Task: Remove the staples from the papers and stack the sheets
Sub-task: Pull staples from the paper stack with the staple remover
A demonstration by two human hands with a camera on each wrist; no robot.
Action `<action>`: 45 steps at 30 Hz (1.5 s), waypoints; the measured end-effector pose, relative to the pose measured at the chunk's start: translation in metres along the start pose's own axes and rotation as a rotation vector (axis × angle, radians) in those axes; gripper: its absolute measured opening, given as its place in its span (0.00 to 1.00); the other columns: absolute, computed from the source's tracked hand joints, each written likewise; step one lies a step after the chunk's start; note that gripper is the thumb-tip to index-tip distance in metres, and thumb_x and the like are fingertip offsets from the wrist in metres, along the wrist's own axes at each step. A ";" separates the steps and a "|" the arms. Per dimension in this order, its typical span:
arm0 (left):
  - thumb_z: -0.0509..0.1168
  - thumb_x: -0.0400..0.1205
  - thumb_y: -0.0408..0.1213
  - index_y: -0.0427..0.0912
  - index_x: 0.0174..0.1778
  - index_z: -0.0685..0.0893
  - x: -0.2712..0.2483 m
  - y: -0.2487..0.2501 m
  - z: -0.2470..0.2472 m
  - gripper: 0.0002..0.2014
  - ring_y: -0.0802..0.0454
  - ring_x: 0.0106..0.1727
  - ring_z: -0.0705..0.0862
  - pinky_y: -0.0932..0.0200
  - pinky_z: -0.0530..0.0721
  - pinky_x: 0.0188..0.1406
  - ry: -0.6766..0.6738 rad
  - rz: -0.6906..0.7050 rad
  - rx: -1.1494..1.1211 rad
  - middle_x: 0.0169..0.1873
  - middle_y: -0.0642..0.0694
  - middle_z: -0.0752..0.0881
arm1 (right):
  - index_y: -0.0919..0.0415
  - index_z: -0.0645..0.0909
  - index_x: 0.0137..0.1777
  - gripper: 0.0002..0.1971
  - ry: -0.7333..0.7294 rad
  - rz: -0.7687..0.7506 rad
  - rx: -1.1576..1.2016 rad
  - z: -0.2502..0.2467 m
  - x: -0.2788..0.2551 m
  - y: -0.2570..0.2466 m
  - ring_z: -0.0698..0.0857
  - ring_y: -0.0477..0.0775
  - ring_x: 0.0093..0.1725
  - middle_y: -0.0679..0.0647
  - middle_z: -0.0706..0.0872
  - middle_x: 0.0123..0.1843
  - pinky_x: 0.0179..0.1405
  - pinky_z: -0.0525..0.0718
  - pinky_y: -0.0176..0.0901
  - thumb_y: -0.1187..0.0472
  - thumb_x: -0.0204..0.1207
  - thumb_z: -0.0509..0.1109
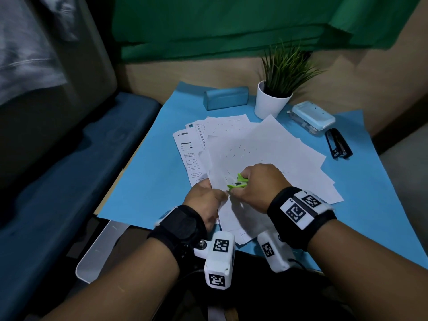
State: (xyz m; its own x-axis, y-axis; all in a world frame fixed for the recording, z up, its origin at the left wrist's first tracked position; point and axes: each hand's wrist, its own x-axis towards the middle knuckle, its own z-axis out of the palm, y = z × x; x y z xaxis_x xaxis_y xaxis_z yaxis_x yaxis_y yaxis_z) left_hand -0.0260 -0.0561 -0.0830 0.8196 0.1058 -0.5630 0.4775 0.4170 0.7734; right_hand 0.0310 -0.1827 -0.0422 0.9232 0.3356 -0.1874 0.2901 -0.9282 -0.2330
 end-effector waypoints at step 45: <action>0.59 0.80 0.15 0.30 0.57 0.84 -0.001 0.009 0.006 0.15 0.38 0.33 0.90 0.48 0.90 0.33 -0.006 -0.082 -0.034 0.42 0.31 0.91 | 0.71 0.86 0.48 0.18 -0.059 0.204 0.816 0.008 0.008 0.053 0.83 0.57 0.37 0.58 0.86 0.38 0.39 0.83 0.45 0.57 0.66 0.82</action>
State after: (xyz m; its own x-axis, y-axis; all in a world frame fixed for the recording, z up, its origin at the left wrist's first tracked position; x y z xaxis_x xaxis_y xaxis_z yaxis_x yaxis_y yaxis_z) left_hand -0.0203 -0.0578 -0.0735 0.7802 0.0644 -0.6222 0.5322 0.4542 0.7144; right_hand 0.0517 -0.2275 -0.0638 0.9165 0.2025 -0.3450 -0.1752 -0.5721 -0.8012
